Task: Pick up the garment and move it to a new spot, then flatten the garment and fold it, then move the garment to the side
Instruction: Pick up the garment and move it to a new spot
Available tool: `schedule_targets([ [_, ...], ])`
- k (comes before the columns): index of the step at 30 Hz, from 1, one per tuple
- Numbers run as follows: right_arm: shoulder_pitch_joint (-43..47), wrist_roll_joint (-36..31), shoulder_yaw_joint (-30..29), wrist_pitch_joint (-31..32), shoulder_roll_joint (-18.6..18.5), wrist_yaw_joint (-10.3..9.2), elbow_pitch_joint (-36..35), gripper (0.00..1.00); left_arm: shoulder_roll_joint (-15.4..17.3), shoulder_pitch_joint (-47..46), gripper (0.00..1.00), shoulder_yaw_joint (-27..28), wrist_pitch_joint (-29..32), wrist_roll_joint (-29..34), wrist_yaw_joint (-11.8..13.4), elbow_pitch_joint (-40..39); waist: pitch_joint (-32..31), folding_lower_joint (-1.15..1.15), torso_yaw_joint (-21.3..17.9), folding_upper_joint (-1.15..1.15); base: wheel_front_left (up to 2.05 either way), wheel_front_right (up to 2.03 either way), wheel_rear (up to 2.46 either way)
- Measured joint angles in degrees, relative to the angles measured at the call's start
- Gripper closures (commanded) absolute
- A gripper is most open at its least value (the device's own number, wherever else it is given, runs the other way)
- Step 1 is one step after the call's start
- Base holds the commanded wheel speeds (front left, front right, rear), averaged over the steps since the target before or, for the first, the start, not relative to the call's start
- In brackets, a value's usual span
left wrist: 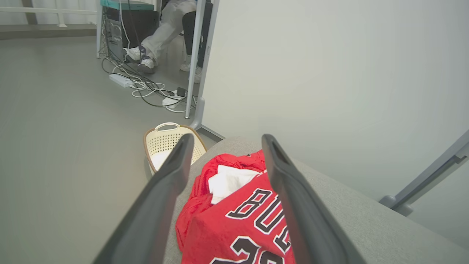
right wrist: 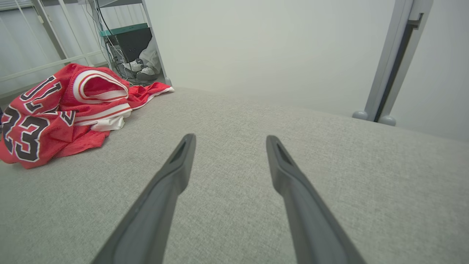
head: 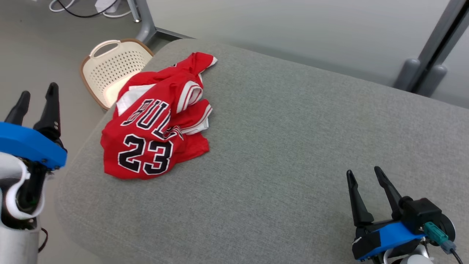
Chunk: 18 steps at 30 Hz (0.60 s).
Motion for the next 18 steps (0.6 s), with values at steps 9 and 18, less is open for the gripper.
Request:
schedule_targets([
  [9, -2.55, -1.33, -0.47, 0.96, -0.01, 0.00, -2.66, 0.00, 4.38, -7.88, 0.00, 2.19, 13.02, -6.93, 0.20, 5.16, 6.00, 0.01, -6.74, 0.00, 0.00, 0.00, 0.00],
  [18, -4.50, -1.46, -0.78, 0.89, -0.01, 0.00, -3.86, 0.00, 7.46, -9.37, 0.00, 2.25, 19.09, -8.48, 1.05, 7.82, 11.67, 0.01, -13.93, 0.00, 0.00, 0.00, 0.00],
])
